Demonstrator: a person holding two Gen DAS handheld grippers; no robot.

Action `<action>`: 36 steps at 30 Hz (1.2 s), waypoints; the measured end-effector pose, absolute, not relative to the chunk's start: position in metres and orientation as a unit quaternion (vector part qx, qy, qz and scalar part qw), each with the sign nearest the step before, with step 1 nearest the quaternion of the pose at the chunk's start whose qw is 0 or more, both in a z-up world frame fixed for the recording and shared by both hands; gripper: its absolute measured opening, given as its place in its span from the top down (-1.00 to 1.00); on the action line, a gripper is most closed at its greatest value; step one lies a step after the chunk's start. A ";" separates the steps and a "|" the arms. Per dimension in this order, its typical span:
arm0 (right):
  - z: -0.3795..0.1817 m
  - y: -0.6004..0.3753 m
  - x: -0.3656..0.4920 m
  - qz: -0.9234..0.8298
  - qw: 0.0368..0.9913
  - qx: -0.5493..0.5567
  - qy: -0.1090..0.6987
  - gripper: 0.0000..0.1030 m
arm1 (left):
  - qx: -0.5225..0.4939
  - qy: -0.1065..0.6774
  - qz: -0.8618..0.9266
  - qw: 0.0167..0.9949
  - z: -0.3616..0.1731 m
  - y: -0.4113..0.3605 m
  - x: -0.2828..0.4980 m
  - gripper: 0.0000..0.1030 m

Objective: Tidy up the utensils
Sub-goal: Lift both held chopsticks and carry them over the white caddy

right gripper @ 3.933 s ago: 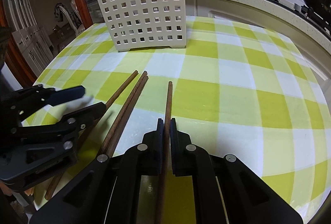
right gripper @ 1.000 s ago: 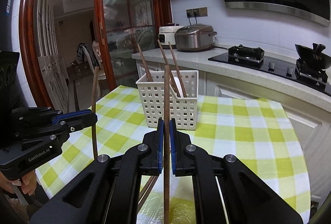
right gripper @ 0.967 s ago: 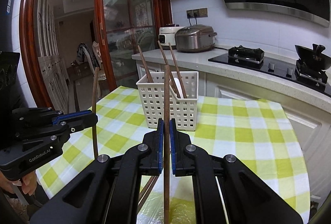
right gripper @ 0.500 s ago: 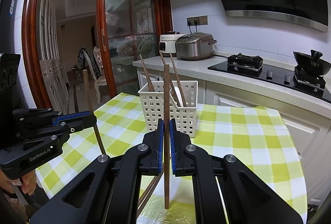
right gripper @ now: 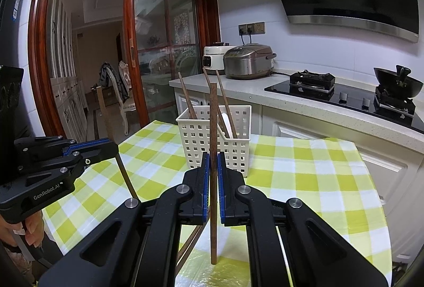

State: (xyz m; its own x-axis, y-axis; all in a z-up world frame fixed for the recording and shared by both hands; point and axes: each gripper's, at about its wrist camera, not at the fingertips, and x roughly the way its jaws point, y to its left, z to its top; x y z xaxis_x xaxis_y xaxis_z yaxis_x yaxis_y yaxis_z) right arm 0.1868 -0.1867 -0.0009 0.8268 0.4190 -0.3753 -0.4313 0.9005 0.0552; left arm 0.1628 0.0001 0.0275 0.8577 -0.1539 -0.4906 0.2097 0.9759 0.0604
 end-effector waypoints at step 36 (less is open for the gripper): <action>0.034 -0.174 0.244 0.217 0.957 -0.032 0.191 0.88 | 0.029 0.219 -0.104 0.970 0.085 0.015 0.202 0.89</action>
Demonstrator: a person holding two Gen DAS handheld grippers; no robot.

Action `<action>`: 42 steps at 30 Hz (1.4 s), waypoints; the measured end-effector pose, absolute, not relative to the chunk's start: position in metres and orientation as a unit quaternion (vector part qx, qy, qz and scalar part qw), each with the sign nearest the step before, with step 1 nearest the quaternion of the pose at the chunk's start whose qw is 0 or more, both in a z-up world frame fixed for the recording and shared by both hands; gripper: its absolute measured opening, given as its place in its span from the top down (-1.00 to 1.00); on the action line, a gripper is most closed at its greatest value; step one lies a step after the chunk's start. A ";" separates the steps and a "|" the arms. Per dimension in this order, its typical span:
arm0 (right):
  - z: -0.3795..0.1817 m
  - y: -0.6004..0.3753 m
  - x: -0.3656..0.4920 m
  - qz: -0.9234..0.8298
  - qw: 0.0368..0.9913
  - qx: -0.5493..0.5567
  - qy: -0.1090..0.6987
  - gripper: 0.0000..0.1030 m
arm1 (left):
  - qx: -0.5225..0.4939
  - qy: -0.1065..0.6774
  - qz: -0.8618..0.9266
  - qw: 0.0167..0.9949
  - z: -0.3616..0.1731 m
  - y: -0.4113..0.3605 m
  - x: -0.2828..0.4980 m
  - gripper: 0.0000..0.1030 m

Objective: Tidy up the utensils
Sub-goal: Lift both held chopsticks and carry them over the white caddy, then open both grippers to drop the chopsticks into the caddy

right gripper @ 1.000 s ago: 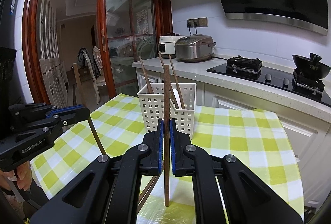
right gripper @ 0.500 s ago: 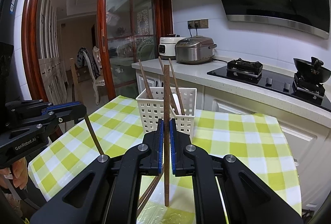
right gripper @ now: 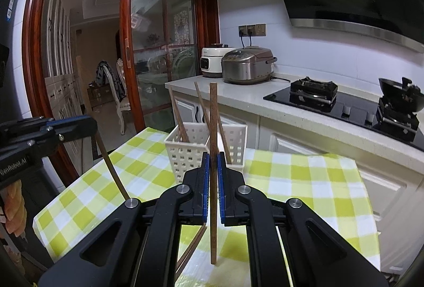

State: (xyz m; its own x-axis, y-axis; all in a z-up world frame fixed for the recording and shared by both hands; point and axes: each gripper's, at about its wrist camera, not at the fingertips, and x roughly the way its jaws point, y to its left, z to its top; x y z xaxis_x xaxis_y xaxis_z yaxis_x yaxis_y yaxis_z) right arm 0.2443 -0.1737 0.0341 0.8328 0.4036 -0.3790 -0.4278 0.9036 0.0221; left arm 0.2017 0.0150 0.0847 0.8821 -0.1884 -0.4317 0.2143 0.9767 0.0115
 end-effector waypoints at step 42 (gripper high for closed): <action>0.066 -0.125 0.414 0.186 0.953 -0.060 0.233 0.88 | -0.078 0.234 -0.072 0.967 0.113 0.050 0.371 0.89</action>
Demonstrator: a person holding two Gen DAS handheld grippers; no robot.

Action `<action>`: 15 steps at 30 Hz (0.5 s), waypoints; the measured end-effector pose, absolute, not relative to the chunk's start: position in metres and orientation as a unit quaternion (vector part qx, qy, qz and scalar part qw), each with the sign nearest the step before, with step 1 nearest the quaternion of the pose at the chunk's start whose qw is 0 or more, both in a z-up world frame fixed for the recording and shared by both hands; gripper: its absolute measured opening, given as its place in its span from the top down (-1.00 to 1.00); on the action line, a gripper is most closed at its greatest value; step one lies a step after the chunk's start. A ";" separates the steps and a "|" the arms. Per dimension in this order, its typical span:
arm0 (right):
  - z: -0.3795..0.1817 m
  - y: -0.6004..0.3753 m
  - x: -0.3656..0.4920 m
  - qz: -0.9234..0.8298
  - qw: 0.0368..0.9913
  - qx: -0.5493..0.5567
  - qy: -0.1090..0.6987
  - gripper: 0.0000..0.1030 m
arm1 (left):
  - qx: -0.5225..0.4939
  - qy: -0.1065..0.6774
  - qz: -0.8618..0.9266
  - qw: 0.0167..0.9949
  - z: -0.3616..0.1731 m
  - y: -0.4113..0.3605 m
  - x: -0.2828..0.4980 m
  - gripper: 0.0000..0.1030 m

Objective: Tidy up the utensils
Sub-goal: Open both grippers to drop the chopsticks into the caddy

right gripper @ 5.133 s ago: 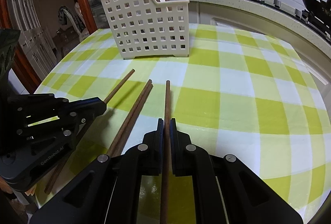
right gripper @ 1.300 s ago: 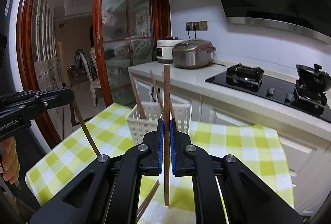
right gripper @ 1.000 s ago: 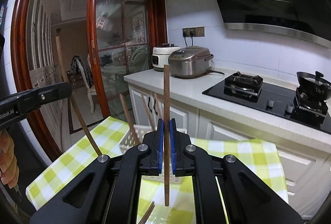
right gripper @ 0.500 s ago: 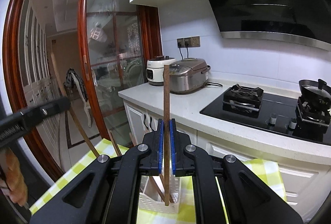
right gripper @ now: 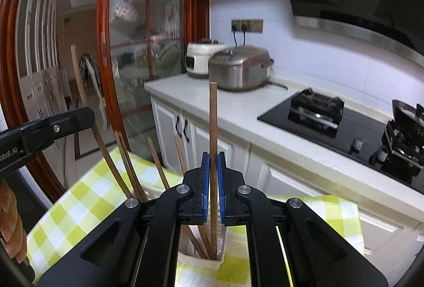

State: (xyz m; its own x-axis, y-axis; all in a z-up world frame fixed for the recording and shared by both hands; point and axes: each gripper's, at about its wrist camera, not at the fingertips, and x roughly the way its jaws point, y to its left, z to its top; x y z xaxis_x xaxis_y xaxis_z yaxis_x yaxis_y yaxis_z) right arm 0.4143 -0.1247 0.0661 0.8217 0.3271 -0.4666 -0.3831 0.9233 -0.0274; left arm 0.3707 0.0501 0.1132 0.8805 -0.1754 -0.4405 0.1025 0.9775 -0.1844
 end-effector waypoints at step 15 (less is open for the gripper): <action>0.032 -0.140 0.416 0.209 0.941 -0.026 0.267 -0.20 | -0.070 0.246 -0.020 0.966 0.078 0.069 0.360 -0.24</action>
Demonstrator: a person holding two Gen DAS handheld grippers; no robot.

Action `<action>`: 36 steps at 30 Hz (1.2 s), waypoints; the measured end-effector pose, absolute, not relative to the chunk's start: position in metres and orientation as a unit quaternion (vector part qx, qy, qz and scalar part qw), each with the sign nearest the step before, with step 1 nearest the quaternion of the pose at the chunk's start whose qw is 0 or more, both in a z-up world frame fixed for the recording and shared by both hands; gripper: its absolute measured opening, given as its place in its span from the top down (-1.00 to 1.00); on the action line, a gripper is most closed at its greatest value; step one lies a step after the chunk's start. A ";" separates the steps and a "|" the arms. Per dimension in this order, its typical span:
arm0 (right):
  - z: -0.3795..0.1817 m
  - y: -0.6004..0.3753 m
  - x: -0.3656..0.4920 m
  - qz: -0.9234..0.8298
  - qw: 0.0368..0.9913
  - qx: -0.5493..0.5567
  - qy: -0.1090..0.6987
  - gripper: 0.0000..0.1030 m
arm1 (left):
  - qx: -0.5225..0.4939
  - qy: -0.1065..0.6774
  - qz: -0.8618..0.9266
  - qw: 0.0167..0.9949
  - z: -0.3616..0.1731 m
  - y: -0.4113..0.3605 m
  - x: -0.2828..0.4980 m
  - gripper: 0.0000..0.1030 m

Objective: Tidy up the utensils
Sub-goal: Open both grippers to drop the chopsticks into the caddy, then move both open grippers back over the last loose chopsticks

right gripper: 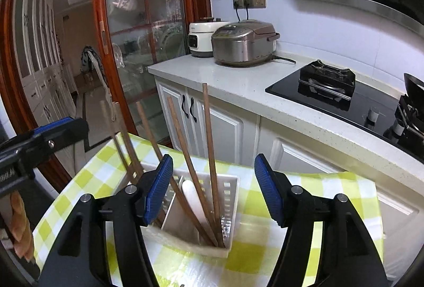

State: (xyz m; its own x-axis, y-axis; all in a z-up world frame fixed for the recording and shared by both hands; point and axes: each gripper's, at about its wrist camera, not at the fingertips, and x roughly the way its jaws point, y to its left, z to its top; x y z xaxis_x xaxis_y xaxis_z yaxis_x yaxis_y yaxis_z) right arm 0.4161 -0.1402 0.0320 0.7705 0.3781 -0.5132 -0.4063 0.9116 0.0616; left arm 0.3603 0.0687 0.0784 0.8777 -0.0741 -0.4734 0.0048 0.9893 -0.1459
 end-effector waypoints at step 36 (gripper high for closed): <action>-0.110 -0.182 0.225 0.206 0.918 0.012 0.339 -0.23 | -0.046 0.293 0.039 0.954 -0.075 0.066 0.171 -0.91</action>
